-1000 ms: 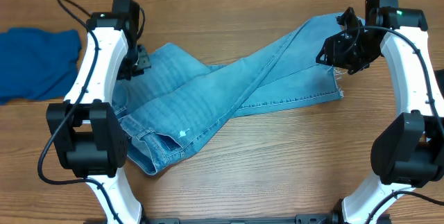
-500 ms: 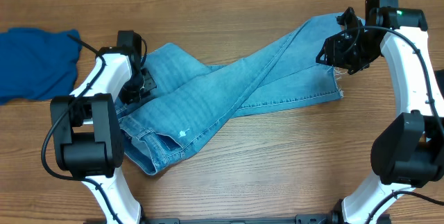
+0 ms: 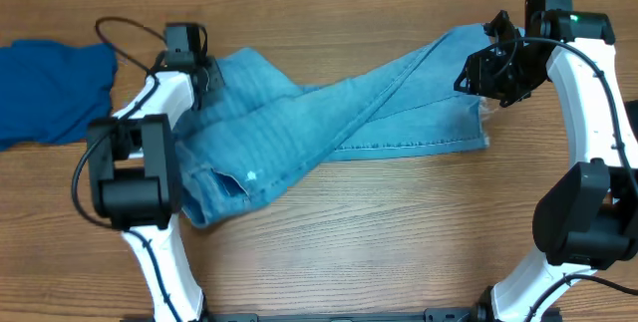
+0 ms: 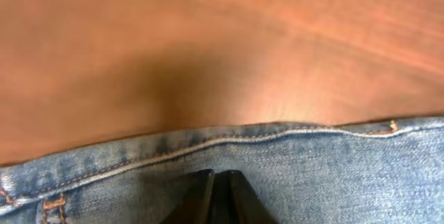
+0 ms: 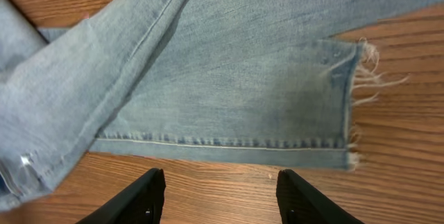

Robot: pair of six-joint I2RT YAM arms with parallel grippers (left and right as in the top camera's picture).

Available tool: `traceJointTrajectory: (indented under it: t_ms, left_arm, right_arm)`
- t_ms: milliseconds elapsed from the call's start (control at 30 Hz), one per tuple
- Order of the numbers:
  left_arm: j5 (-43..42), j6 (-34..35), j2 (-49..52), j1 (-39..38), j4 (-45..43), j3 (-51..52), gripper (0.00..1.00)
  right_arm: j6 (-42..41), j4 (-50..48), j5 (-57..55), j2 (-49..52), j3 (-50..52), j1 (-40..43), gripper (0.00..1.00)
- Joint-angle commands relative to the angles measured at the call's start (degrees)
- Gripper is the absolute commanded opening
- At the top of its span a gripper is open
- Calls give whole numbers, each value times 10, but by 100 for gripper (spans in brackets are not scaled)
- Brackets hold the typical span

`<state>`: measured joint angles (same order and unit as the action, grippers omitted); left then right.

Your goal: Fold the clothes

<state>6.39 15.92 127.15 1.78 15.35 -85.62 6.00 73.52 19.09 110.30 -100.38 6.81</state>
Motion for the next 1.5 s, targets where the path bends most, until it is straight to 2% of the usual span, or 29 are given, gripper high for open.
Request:
traceJointTrajectory:
  t_ms: [0,167,400,467,533,600,733,867,933,1033,1200,1333,1467]
  left_arm:
    - [-20,-49,110,3,32,-70,12]
    - [-15,-94,113,6,53,-177,17]
    - [-13,-117,113,10,129,-341,21]
    - [-24,-117,113,10,208,-425,23]
    - [-43,-117,113,9,279,-484,26]
    - [-62,-117,113,8,350,-534,31]
    - [-168,-114,113,1,530,-620,33]
    - [-295,-123,113,-25,633,-633,34]
    - [-324,-141,113,-49,659,-630,33]
    - [-313,-160,113,-103,665,-630,33]
    - [-226,-143,112,-179,672,-631,27]
    - [-179,-142,111,-215,713,-631,27]
    - [-178,-136,111,-226,746,-631,24]
  right_arm:
    - [-2,-2,0,-21,-6,0,56]
    - [-3,-28,1,-21,-6,0,60]
    - [-3,-65,0,-21,-6,1,65]
    - [-12,-79,-5,-21,-6,4,66]
    - [-57,-93,-34,-18,-6,11,67]
    - [-80,-108,-48,-14,-6,20,73]
    - [-117,-143,-53,2,-6,51,75]
    - [-138,-160,-48,19,-6,87,75]
    - [-130,-163,-20,28,-6,96,76]
    - [-116,-177,-7,43,-5,97,81]
    - [-125,-236,93,83,-5,74,81]
    - [-172,-306,102,125,-5,23,81]
    - [-218,-357,68,153,-5,-28,80]
